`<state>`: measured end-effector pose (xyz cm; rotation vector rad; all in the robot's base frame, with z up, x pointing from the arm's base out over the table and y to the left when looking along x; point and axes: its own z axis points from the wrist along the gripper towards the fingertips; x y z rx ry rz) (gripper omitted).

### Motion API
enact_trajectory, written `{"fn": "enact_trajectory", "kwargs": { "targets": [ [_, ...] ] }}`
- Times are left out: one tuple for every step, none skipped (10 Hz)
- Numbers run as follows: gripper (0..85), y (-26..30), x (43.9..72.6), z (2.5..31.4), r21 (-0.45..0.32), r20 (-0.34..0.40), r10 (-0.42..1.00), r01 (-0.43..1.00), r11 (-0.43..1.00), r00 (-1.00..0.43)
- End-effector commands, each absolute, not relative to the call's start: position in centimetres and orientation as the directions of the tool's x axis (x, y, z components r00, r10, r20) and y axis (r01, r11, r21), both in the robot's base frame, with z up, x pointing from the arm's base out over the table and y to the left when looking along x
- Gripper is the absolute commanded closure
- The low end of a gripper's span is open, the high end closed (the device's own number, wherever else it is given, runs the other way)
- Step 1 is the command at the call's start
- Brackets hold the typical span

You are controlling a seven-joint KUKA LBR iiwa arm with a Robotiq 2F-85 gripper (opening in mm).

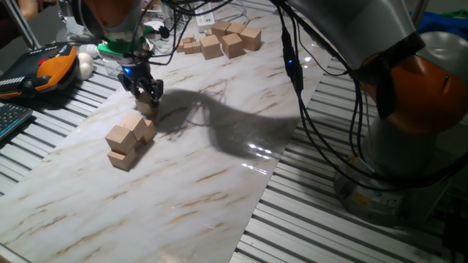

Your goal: Stack the blocks into a pyramid shape

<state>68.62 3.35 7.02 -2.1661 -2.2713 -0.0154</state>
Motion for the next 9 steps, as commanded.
{"fn": "enact_trajectory", "kwargs": {
  "targets": [
    [85.0, 4.5, 68.2, 9.9, -0.004, 0.009, 0.999, 0.999, 0.036, -0.036],
    [85.0, 5.5, 67.8, 11.9, -0.010, 0.009, 1.000, 1.000, 0.027, -0.027],
    [85.0, 6.5, 67.2, 13.8, -0.013, 0.017, 1.000, 1.000, 0.018, -0.017],
    [85.0, 7.4, 66.7, 15.4, -0.013, 0.019, 1.000, 1.000, 0.015, -0.014],
    [85.0, 8.4, 66.3, 16.7, -0.010, 0.011, 1.000, 1.000, 0.008, -0.008],
    [85.0, 9.4, 65.9, 17.8, -0.010, 0.005, 1.000, 1.000, 0.004, -0.004],
    [85.0, 10.6, 65.5, 18.7, -0.010, 0.006, 1.000, 1.000, -0.004, 0.004],
    [85.0, 11.5, 65.1, 19.4, -0.010, 0.012, 1.000, 1.000, -0.007, 0.007],
    [85.0, 12.4, 64.6, 19.9, -0.009, 0.018, 1.000, 1.000, -0.010, 0.010]
  ]
}}
